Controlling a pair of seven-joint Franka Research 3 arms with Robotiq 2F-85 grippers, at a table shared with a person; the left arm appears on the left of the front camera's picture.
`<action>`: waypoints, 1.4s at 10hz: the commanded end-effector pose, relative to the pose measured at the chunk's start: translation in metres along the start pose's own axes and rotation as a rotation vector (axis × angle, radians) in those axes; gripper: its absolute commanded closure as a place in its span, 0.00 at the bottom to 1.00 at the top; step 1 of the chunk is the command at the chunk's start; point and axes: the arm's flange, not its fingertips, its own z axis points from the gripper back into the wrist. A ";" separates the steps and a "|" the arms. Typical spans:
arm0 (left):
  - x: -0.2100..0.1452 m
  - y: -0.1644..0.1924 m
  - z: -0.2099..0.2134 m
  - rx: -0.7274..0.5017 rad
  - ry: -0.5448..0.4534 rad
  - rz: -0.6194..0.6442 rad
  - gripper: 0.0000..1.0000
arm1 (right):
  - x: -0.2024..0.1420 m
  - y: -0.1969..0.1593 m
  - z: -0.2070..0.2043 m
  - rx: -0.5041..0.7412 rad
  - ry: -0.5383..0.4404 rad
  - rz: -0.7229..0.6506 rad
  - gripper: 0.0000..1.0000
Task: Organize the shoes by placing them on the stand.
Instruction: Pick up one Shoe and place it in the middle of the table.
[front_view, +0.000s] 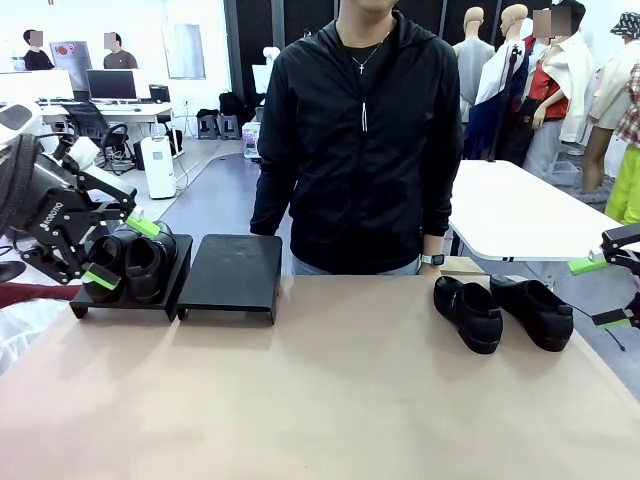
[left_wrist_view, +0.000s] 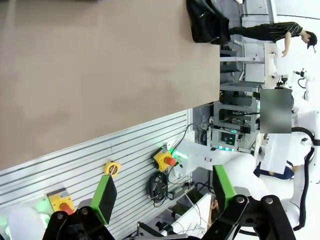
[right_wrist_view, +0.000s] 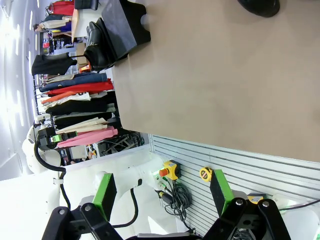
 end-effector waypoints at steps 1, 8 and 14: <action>0.001 0.001 0.001 -0.026 0.009 -0.008 0.00 | 0.007 0.026 -0.027 -0.146 0.042 0.024 0.00; 0.001 0.001 0.001 -0.026 0.009 -0.008 0.00 | 0.221 0.056 -0.165 -0.782 0.050 -0.178 0.00; 0.001 0.001 0.001 -0.026 0.009 -0.008 0.00 | 0.252 0.024 -0.164 -0.795 0.045 -0.192 0.00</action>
